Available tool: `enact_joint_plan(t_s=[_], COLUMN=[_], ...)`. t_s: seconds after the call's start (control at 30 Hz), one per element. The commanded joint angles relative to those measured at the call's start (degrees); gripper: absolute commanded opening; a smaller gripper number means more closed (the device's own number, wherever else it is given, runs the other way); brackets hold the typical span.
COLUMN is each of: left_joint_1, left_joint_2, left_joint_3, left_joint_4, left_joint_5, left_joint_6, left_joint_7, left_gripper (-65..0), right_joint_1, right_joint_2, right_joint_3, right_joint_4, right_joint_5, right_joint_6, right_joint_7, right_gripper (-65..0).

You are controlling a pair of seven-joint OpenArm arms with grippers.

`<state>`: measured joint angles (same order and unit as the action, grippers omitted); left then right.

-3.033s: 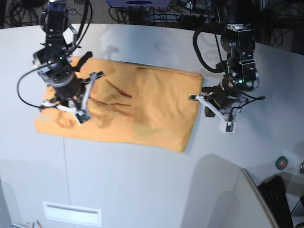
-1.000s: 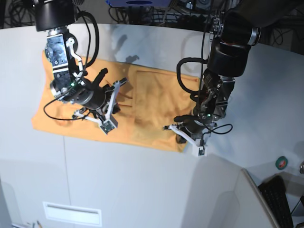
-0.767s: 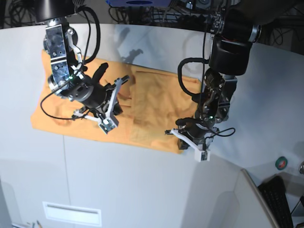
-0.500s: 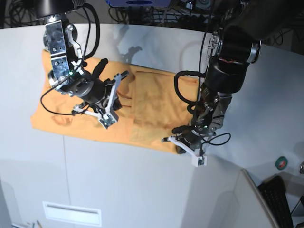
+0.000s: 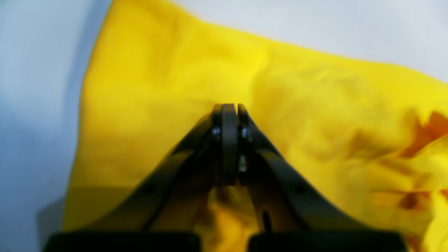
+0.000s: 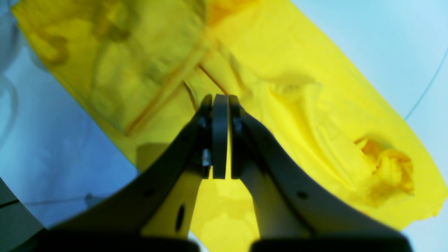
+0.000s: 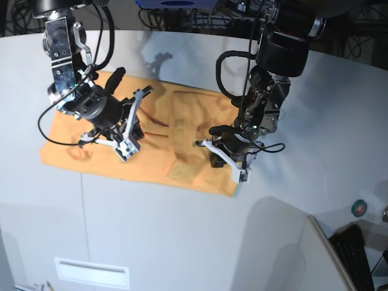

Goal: Layout the t-shirt on the table in an organized manner, then fold the t-shirt properly
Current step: 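Release the strip end and smooth the folded shirt with both grippers, then grasp both ends of the folded shirt and pull them apart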

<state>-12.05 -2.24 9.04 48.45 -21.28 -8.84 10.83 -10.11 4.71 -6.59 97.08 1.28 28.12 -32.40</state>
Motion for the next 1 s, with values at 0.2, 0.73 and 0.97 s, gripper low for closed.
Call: enact_joint_plan(t_s=[0.2, 0.73, 0.97], left_joint_1=[1.1, 11.0, 14.6], left_joint_2=[-0.4, -4.8, -9.9], left_joint_3=[-0.1, 0.1, -0.1], left_joint_4=[1.4, 8.7, 8.8], left_joint_5=[-0.7, -0.2, -0.6], left_joint_6=[0.1, 0.1, 0.0], left_joint_7=[-3.9, -4.2, -4.3], left_gripper=[-65.0, -65.0, -65.0], right_joint_1=[0.0, -0.7, -1.6], right_joint_2=[0.0, -3.6, -3.7], right_joint_3=[0.2, 15.8, 15.7], right_joint_4=[1.0, 2.1, 2.1], right_joint_5=[0.4, 0.7, 0.6], right_joint_6=[0.1, 0.1, 0.2], right_joint_7=[1.2, 1.2, 1.2], right_gripper=[-65.0, -65.0, -65.0])
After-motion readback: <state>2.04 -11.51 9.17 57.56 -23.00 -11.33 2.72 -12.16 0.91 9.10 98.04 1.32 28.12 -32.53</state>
